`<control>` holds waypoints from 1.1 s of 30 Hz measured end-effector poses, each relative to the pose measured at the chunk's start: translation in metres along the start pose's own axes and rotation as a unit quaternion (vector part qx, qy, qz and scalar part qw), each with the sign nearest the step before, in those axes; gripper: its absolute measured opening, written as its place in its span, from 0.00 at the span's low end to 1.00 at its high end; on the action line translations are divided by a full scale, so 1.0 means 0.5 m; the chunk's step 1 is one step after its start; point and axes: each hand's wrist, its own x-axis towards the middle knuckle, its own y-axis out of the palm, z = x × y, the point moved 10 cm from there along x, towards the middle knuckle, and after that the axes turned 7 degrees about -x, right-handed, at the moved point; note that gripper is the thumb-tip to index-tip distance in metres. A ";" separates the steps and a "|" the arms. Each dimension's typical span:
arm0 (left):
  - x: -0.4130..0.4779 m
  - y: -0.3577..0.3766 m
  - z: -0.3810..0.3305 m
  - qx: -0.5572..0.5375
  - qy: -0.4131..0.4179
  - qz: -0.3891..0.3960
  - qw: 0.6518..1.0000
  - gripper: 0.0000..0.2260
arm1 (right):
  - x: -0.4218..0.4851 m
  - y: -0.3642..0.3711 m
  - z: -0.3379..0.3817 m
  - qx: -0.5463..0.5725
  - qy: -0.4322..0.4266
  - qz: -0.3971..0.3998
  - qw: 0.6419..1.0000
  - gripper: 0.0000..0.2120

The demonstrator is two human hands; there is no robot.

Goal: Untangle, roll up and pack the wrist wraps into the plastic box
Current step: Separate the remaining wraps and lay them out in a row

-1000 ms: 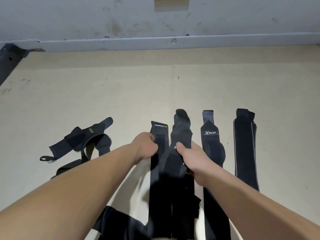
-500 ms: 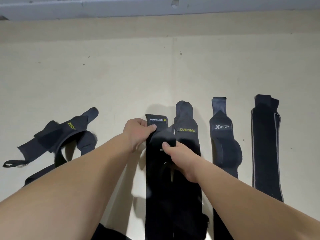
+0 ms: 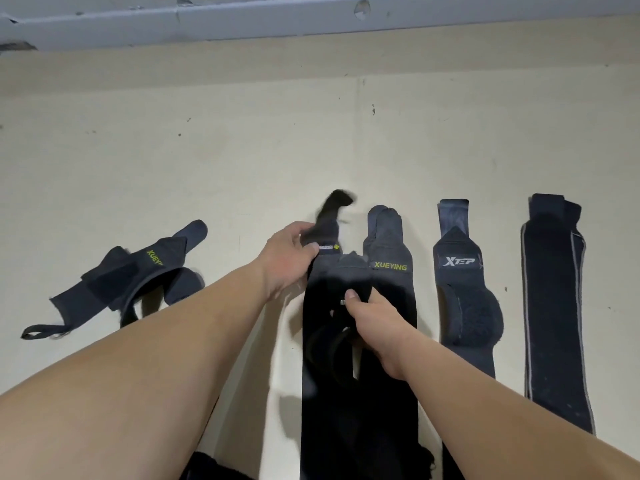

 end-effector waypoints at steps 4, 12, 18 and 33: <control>0.012 -0.051 0.029 -0.043 -0.052 -0.087 0.994 0.27 | 0.002 0.001 0.042 0.040 -0.029 0.010 0.999 0.18; -0.069 0.010 0.020 -0.094 -0.115 0.060 0.987 0.06 | -0.019 -0.015 0.138 0.108 -0.081 0.031 0.990 0.18; -0.189 0.112 0.056 -0.214 -0.235 0.277 0.907 0.30 | -0.019 -0.030 0.163 0.194 -0.048 0.078 0.977 0.15; -0.201 0.066 0.087 -0.155 -0.213 0.145 0.954 0.11 | 0.013 -0.033 0.227 -0.022 -0.068 -0.030 0.997 0.25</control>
